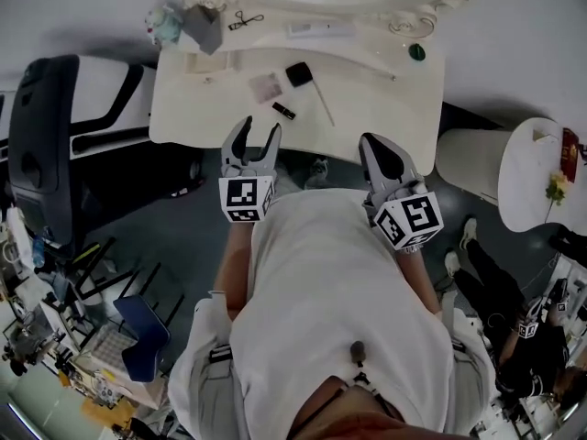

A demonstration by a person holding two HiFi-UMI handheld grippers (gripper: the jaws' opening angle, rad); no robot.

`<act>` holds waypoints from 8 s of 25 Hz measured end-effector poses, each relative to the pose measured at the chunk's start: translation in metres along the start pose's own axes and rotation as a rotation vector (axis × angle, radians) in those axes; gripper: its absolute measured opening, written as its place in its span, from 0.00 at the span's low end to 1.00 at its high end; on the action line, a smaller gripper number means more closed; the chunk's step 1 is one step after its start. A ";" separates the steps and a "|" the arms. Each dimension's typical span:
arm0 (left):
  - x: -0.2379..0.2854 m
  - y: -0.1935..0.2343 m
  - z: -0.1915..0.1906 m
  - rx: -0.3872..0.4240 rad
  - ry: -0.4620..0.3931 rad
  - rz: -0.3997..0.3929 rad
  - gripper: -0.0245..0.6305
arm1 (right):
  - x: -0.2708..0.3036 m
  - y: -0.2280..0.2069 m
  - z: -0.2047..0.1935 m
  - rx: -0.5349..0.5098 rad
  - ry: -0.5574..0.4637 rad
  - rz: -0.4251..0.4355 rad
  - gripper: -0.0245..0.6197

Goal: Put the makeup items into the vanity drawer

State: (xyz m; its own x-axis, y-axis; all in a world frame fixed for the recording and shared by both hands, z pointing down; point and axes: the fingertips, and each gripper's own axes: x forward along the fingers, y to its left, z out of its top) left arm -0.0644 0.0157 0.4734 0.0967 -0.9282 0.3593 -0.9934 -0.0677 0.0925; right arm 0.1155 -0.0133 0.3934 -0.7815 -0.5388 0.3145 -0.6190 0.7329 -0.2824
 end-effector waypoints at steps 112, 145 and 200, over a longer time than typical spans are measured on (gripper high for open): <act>0.068 0.228 -0.037 0.001 0.142 0.223 0.05 | 0.112 0.062 0.000 0.092 -0.007 -0.173 0.05; -0.066 -0.071 0.057 -0.057 -0.183 -0.060 0.04 | 0.004 0.037 -0.013 -0.024 -0.051 0.132 0.05; -0.005 0.014 0.068 -0.079 -0.148 -0.174 0.05 | 0.033 0.043 0.005 0.006 -0.057 -0.126 0.05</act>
State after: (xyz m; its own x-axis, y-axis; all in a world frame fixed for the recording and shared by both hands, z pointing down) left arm -0.0827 -0.0050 0.4099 0.2500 -0.9490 0.1922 -0.9541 -0.2077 0.2156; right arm 0.0626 -0.0020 0.3876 -0.7005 -0.6492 0.2964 -0.7129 0.6554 -0.2493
